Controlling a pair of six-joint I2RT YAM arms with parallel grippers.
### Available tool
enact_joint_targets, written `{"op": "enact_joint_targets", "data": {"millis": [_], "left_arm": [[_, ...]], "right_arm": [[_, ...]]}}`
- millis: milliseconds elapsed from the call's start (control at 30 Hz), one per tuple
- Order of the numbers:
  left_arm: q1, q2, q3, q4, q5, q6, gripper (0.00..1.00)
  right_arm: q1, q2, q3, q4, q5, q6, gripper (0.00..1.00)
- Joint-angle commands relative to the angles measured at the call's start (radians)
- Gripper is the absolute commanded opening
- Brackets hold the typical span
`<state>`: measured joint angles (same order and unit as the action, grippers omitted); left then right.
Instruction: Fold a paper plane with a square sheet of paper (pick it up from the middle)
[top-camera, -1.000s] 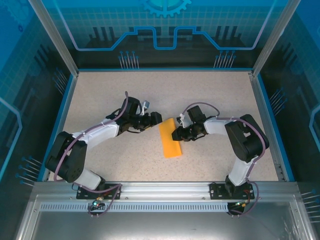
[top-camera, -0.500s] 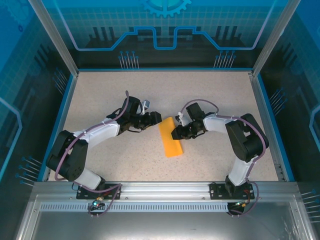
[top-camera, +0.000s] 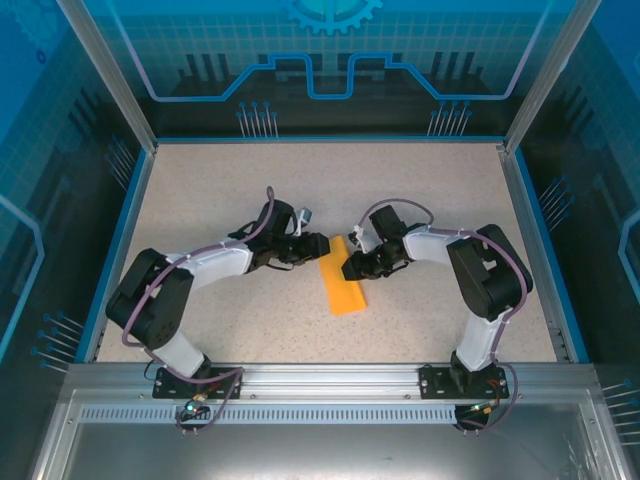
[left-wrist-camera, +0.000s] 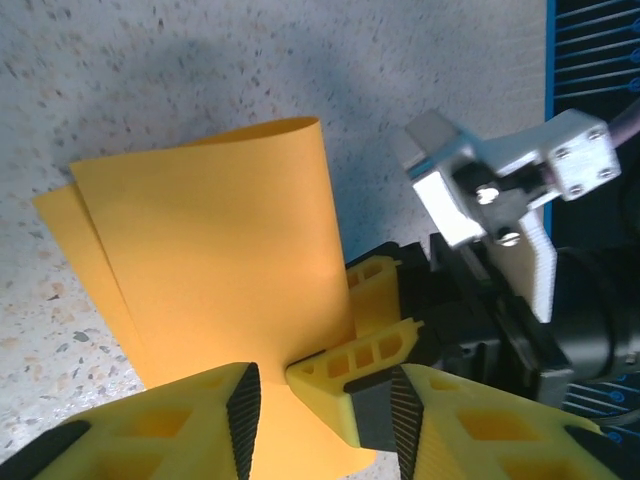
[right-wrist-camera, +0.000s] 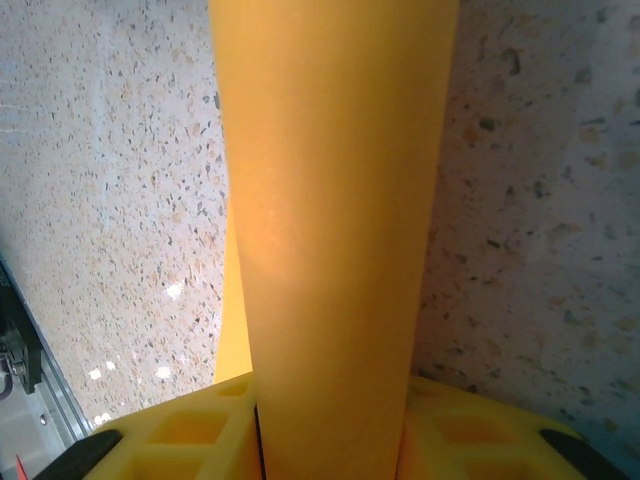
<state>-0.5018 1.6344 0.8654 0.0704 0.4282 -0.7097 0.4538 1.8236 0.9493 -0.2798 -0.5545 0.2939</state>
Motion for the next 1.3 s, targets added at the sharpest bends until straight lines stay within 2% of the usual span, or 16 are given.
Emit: {"op": "enact_joint_targets", "data": {"millis": [0,333,767,1033,1267], "left_arm": [[-0.021,0.033,-0.023,0.061,0.027,-0.019,0.38],[-0.056,0.114,-0.034,0.065,-0.007,-0.004,0.27],[-0.075,0.169,-0.025,-0.008,-0.059,0.041,0.21],[-0.077,0.189,-0.014,-0.04,-0.078,0.072,0.21],[-0.079,0.176,-0.006,-0.051,-0.075,0.082,0.2]], "right_arm": [[0.012,0.015,0.016,-0.012,-0.018,-0.005,0.34],[0.013,0.011,0.013,-0.004,-0.02,-0.001,0.34],[0.013,0.0,0.01,0.017,-0.031,0.022,0.36],[0.009,-0.027,0.009,0.014,-0.03,0.034,0.41],[-0.018,-0.067,0.026,-0.018,0.004,0.026,0.51]]}}
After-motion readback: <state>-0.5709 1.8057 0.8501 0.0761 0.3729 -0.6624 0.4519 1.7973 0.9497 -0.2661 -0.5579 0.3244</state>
